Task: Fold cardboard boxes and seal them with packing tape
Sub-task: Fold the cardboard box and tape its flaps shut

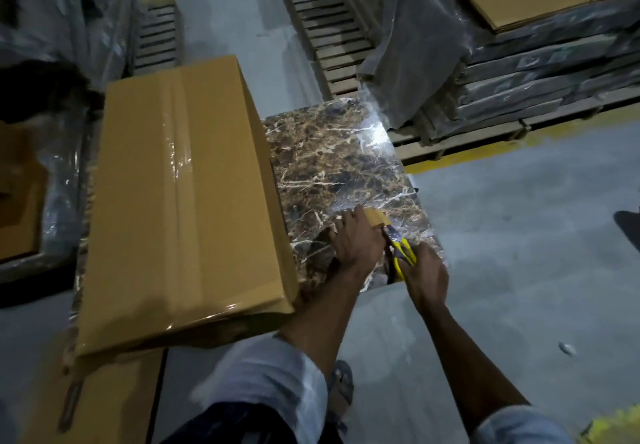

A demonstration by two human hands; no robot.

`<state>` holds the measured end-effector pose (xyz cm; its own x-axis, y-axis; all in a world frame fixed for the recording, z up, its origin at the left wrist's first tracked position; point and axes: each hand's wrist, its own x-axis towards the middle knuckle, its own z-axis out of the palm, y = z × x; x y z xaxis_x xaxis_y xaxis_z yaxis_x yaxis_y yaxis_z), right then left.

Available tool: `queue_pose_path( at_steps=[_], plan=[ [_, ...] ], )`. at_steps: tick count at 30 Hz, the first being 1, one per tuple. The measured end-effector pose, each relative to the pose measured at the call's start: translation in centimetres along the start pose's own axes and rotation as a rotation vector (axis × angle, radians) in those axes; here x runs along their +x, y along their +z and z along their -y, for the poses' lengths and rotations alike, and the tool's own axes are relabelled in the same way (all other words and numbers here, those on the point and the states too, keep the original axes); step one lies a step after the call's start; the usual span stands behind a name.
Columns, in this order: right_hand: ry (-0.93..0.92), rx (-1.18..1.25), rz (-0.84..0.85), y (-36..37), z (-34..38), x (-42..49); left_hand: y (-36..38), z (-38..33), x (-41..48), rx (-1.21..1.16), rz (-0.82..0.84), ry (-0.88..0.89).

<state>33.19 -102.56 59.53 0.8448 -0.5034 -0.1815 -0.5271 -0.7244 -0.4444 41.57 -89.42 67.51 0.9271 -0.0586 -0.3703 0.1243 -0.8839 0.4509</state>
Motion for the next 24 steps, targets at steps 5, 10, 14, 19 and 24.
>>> queue_pose_path(
  at_steps=[5, 10, 14, 19, 24],
  plan=[
    [0.019, 0.04, 0.029, 0.9, -0.3, -0.4, -1.1, 1.9, -10.3, -0.173, -0.009, 0.277],
    [0.084, 0.179, -0.061, -1.5, 0.9, -3.7, -6.1, 9.4, -22.4, -0.232, 0.087, 0.442],
    [-0.109, 0.413, -0.266, -6.2, 6.8, -11.4, -11.5, 16.5, -27.8, -0.284, -0.251, 0.313],
    [-0.425, 0.575, -0.161, -7.6, 16.7, -23.1, -17.2, 22.5, -27.9, -0.452, -0.797, -0.058],
    [-0.61, 0.27, -0.089, -3.1, 22.4, -26.1, -19.9, 25.3, -25.7, -0.566, -0.909, -0.231]
  ],
)
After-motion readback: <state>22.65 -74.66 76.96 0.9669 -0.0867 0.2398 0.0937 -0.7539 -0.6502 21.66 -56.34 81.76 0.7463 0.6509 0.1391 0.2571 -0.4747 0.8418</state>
